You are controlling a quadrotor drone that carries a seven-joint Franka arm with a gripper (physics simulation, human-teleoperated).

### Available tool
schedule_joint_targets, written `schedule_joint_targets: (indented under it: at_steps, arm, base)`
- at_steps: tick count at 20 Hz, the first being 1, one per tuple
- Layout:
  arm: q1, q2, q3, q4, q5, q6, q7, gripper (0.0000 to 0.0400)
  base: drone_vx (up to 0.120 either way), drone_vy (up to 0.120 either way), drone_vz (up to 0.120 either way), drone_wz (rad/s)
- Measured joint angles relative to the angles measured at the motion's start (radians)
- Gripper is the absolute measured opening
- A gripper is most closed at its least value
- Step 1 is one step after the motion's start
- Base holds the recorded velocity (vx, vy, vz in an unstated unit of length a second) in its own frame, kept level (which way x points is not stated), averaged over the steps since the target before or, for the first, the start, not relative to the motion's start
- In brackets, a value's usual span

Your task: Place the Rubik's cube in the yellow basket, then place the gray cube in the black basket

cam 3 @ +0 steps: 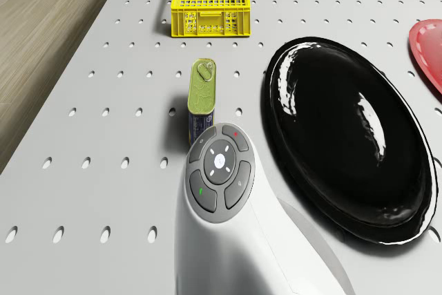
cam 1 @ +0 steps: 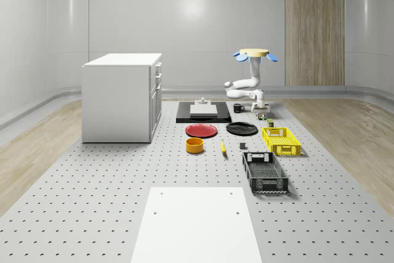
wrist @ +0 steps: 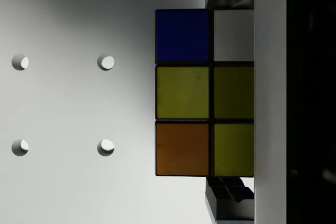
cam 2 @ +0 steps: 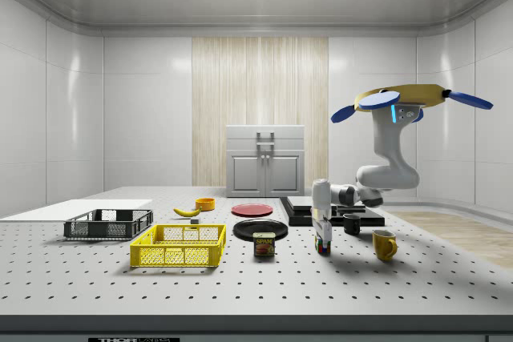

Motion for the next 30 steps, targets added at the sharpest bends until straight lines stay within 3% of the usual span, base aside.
schedule_joint_targets:
  at_steps: [20, 25, 30]
  arm:
    - [-0.036, -0.032, -0.003, 0.013, 0.005, 0.037, 0.026, 0.0400]
    - [-0.039, -0.041, -0.001, 0.014, 0.009, 0.045, 0.028, 0.0350]
    - [-0.043, -0.048, 0.001, 0.015, 0.013, 0.053, 0.031, 0.0332]
  base:
    - [0.000, 0.000, 0.000, 0.000]
    - [0.000, 0.000, 0.000, 0.000]
    - [0.000, 0.000, 0.000, 0.000]
